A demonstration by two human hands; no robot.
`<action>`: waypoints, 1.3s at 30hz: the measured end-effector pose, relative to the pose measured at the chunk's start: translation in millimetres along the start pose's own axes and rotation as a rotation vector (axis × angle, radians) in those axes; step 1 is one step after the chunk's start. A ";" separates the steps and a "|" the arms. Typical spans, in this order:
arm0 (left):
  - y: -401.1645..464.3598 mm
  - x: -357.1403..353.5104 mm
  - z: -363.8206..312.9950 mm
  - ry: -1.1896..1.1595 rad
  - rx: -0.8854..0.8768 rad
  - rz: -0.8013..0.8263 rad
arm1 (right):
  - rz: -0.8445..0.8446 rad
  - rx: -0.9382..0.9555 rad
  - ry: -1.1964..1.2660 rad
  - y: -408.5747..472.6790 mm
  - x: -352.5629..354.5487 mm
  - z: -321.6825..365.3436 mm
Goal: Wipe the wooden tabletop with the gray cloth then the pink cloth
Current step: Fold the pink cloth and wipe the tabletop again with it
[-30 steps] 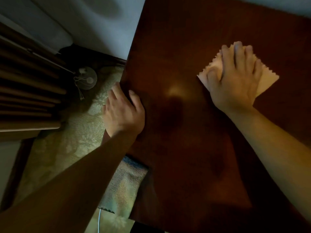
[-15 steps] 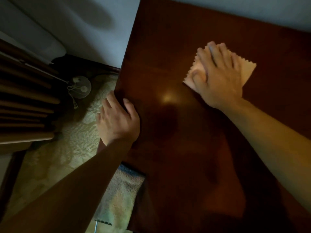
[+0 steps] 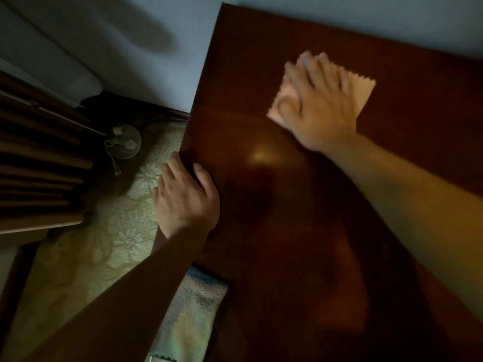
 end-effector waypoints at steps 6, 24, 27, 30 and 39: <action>-0.1 0.2 -0.4 0.003 0.000 -0.001 | -0.006 -0.165 0.005 20.9 7.6 -24.1; -0.6 1.1 -1.7 0.001 -0.047 -0.051 | -0.027 -0.171 -0.006 -92.8 -16.2 34.6; 0.4 0.2 -0.4 0.006 -0.053 -0.051 | -0.049 -0.231 0.045 -109.5 -21.8 53.9; 0.1 0.1 0.4 -0.003 -0.054 -0.057 | -0.024 -0.173 0.006 -163.7 -34.9 101.6; 6.8 -3.9 4.1 -0.006 -0.067 -0.072 | -0.035 0.053 0.015 -289.0 -58.8 177.1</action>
Point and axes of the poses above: each hand's wrist, its own y-axis towards the middle knuckle, its own x-axis out of the back of the hand, z = x × y, the point moved 6 cm from there along y, towards the middle knuckle, and after that the axes turned 14 degrees about x, right-handed, at the moved point
